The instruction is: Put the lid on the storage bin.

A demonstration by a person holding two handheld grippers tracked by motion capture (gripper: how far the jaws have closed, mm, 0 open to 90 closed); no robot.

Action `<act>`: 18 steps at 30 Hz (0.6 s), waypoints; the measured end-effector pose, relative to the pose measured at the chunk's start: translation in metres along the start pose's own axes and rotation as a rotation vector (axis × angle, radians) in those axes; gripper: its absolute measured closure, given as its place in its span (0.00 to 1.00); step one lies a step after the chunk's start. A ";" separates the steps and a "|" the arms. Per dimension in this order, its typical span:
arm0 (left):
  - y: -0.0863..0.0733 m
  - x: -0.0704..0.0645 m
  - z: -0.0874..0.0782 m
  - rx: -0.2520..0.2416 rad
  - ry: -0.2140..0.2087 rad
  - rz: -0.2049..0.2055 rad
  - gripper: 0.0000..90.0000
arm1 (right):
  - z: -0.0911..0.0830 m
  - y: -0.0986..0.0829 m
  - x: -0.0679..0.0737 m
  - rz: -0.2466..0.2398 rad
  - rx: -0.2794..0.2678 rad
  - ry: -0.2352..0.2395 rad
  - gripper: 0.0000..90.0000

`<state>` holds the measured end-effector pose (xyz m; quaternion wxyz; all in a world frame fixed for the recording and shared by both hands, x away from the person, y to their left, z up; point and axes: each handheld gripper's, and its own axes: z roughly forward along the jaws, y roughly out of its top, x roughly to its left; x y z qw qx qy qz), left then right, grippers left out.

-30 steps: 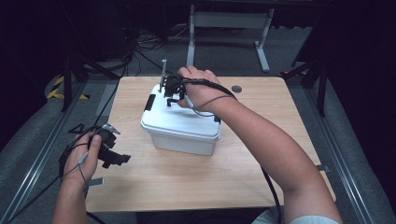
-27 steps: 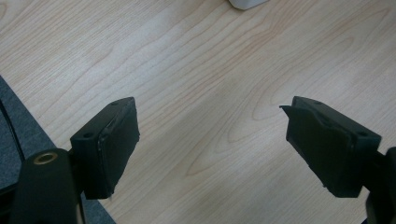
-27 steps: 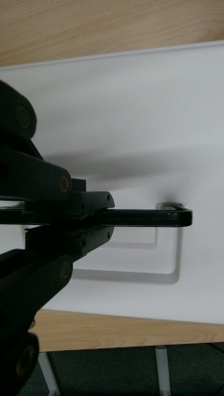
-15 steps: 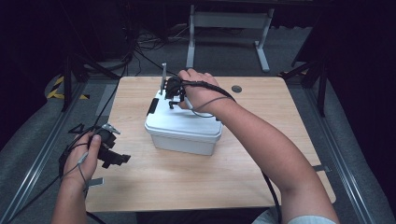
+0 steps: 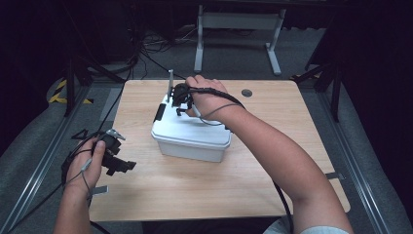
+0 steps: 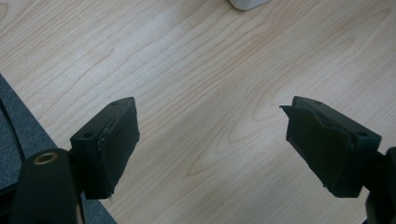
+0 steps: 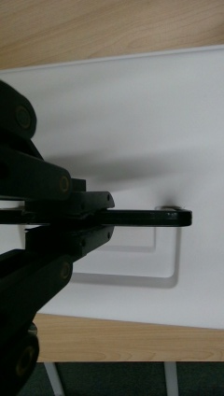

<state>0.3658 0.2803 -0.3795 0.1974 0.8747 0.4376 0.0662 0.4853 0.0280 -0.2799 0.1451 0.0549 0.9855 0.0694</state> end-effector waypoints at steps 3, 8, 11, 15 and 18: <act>0.000 0.000 0.000 0.000 -0.001 0.001 0.20 | -0.001 -0.001 0.000 0.005 -0.002 0.012 0.93; 0.000 0.001 0.000 0.001 0.000 -0.001 0.20 | -0.008 -0.004 0.002 0.027 -0.049 0.029 0.77; 0.000 0.001 0.000 0.001 0.000 -0.002 0.20 | -0.017 -0.008 0.003 0.043 -0.087 0.044 0.71; 0.000 0.000 0.001 0.005 -0.001 0.000 0.20 | -0.032 -0.015 0.003 0.066 -0.135 0.053 0.70; 0.000 0.000 0.000 0.003 0.000 0.002 0.20 | -0.045 -0.026 0.002 0.082 -0.164 0.045 0.69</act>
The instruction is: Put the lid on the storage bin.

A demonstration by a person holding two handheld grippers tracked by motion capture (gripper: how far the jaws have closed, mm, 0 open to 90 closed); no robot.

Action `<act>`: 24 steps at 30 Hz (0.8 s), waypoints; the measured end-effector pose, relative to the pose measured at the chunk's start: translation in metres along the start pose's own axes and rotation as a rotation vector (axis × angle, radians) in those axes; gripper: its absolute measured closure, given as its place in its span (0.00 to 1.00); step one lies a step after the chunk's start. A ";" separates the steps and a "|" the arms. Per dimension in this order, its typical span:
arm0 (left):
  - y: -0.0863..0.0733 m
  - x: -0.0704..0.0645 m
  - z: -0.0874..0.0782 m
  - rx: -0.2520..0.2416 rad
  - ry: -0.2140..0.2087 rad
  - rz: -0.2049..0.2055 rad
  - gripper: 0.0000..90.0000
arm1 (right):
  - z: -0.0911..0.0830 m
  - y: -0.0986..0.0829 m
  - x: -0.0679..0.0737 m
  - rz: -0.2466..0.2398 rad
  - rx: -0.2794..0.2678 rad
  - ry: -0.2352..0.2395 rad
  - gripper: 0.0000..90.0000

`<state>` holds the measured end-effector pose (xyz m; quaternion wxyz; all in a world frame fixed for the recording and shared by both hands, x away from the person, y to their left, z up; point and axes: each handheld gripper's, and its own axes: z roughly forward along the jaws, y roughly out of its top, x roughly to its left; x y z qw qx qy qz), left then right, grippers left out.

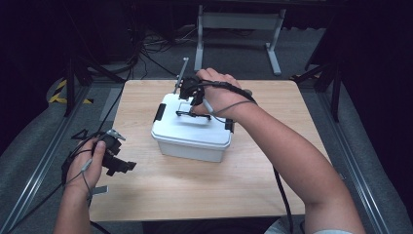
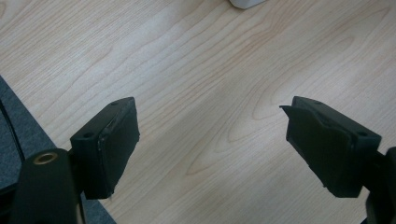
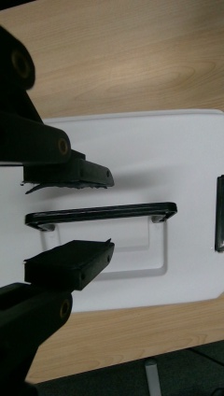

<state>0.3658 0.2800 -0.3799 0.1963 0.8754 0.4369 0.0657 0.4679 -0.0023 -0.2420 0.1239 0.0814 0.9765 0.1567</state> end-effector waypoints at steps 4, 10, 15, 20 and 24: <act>0.001 -0.001 0.001 0.004 -0.001 0.001 0.20 | -0.016 -0.013 -0.002 0.025 -0.029 -0.010 0.69; 0.002 -0.001 0.001 0.006 -0.002 0.002 0.20 | -0.037 -0.043 -0.008 0.077 -0.065 -0.029 0.68; 0.003 -0.002 0.002 0.009 -0.001 0.002 0.20 | -0.048 -0.069 -0.016 0.140 -0.089 -0.035 0.68; 0.004 -0.002 0.003 0.013 -0.001 0.010 0.20 | -0.057 -0.097 -0.027 0.197 -0.093 -0.051 0.67; 0.006 -0.002 0.004 0.017 0.000 0.004 0.20 | -0.061 -0.114 -0.032 0.234 -0.088 -0.065 0.64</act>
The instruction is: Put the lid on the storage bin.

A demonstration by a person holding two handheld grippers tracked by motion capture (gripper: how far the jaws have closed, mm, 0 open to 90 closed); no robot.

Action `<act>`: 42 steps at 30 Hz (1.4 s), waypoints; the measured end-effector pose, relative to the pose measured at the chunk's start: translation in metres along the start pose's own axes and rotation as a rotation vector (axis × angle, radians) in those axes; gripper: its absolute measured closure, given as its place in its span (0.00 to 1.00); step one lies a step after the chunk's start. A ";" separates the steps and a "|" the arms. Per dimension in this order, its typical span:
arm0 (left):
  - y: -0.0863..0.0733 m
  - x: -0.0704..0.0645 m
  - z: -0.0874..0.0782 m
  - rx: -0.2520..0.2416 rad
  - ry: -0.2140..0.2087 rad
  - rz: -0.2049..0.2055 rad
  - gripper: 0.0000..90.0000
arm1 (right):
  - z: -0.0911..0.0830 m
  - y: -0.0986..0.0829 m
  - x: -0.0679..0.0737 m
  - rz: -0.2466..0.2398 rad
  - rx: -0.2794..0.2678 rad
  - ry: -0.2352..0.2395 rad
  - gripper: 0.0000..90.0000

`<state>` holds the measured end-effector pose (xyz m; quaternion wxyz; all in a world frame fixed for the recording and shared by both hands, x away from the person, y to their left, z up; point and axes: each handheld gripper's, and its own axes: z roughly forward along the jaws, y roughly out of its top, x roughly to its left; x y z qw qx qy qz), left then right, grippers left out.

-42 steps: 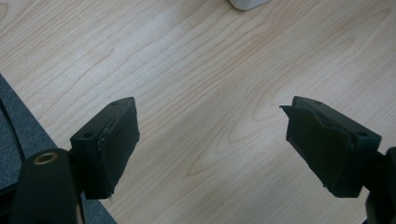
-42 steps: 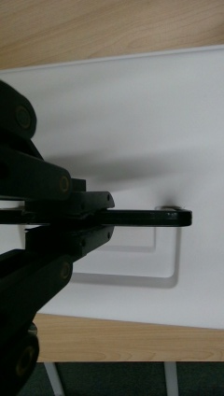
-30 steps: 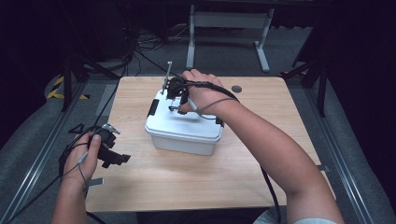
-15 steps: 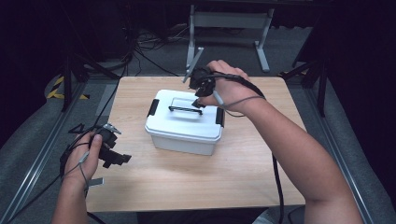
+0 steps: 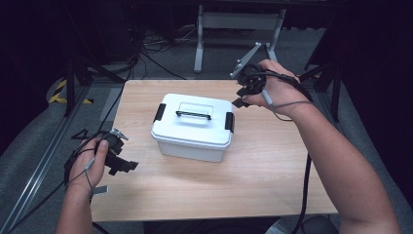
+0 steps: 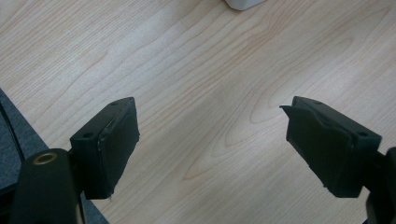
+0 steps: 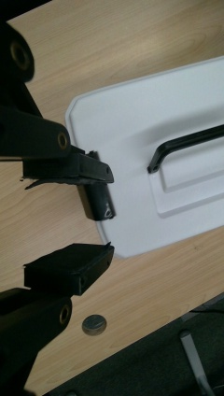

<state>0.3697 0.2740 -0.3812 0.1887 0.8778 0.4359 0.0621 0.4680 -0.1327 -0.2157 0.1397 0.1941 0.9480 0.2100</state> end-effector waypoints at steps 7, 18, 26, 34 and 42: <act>-0.001 0.003 -0.002 -0.019 -0.001 -0.001 0.20 | -0.003 -0.025 -0.014 0.054 -0.018 -0.009 0.58; -0.006 0.007 -0.005 -0.031 -0.018 -0.005 0.20 | -0.002 -0.059 -0.032 0.103 -0.008 -0.014 0.46; -0.009 0.009 -0.006 -0.073 0.042 -0.055 0.19 | 0.002 -0.093 -0.040 0.174 0.006 -0.021 0.40; -0.007 0.011 -0.002 -0.109 0.092 -0.132 0.19 | 0.029 -0.126 -0.045 0.192 0.008 0.019 0.39; -0.008 0.010 0.000 -0.110 0.084 -0.114 0.19 | 0.052 -0.149 -0.041 0.218 -0.035 0.052 0.38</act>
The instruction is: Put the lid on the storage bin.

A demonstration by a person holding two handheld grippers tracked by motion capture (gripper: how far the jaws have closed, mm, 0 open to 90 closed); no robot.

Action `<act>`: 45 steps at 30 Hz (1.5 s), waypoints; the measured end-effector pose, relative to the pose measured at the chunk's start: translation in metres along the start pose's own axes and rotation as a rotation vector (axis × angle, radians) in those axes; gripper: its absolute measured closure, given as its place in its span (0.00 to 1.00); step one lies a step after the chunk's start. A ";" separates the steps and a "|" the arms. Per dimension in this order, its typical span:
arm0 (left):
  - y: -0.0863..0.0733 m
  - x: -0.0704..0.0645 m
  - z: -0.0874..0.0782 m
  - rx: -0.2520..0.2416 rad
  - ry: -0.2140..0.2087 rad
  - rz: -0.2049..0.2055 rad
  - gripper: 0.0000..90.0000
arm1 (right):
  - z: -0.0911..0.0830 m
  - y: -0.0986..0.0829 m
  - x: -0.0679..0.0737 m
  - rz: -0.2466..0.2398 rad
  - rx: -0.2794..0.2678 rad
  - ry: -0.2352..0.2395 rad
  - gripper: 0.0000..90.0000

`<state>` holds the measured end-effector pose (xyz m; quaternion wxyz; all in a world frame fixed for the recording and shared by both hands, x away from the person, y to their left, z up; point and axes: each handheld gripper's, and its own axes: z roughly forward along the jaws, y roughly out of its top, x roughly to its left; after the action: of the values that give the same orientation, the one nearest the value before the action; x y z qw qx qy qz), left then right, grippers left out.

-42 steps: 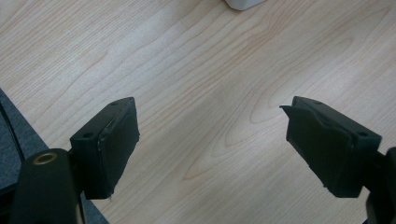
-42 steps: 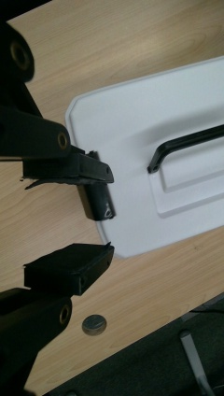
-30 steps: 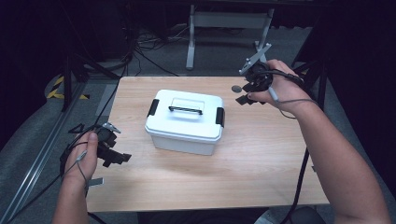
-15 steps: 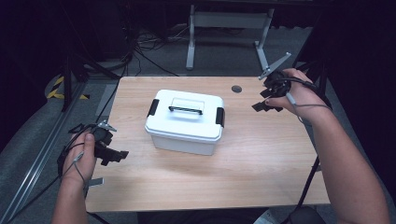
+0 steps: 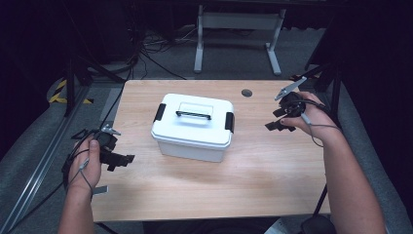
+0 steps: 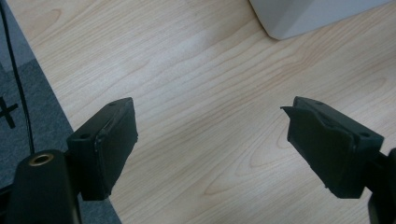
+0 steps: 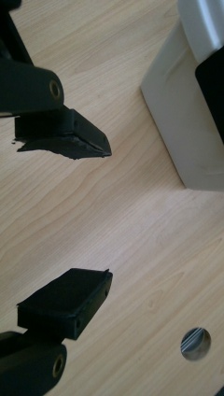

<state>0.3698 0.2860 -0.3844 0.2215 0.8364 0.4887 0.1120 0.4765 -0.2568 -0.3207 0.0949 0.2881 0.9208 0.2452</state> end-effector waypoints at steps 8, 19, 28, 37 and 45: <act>0.001 -0.002 0.002 0.013 -0.012 0.010 0.19 | 0.018 -0.015 0.004 0.014 -0.016 0.018 0.37; 0.001 -0.003 0.005 0.026 -0.027 0.032 0.19 | 0.047 -0.033 0.012 0.053 -0.046 0.075 0.36; 0.002 -0.003 0.006 0.033 -0.028 0.047 0.19 | 0.071 -0.045 0.010 0.059 0.012 0.106 0.36; 0.002 -0.001 0.009 0.035 -0.033 0.050 0.19 | 0.085 -0.061 0.006 0.088 0.059 0.094 0.36; 0.004 0.000 0.016 0.046 -0.038 0.046 0.19 | 0.096 -0.070 0.001 0.095 0.085 0.060 0.35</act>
<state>0.3790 0.2801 -0.3965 0.2092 0.8541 0.4676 0.0898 0.4721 -0.2678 -0.4385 0.0432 0.3278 0.9181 0.2188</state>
